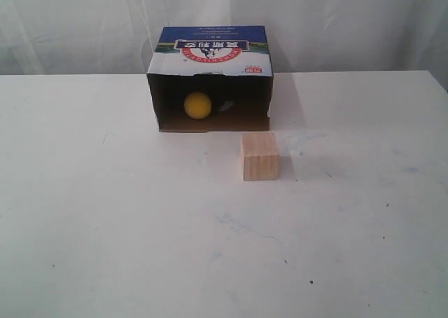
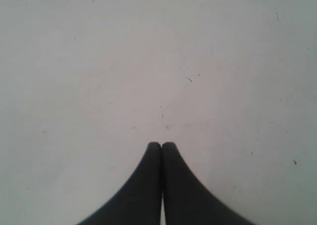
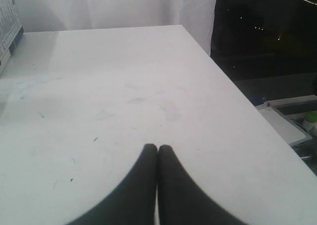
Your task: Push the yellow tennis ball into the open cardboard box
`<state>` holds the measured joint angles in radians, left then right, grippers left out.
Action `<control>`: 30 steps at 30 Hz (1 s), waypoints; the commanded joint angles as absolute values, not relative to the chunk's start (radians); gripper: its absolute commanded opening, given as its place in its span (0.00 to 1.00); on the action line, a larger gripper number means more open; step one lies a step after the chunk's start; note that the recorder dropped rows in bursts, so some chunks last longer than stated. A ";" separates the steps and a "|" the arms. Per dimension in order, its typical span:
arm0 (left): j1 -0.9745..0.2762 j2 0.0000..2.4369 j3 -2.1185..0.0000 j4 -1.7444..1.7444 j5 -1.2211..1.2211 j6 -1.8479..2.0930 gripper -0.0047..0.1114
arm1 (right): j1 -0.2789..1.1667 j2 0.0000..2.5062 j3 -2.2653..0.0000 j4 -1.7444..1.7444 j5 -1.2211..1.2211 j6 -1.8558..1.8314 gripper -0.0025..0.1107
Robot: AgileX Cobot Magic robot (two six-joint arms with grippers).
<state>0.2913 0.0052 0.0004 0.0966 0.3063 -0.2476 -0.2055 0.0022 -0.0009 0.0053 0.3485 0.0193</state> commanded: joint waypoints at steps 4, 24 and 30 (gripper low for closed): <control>0.296 0.000 0.000 0.093 0.338 -0.247 0.04 | -0.181 0.000 0.000 0.032 0.115 0.029 0.02; 0.296 0.000 0.000 0.093 0.338 -0.247 0.04 | -0.096 0.000 0.000 0.023 0.304 0.034 0.02; 0.296 0.000 0.000 0.093 0.338 -0.247 0.04 | -0.031 0.000 0.000 -0.017 0.344 0.030 0.02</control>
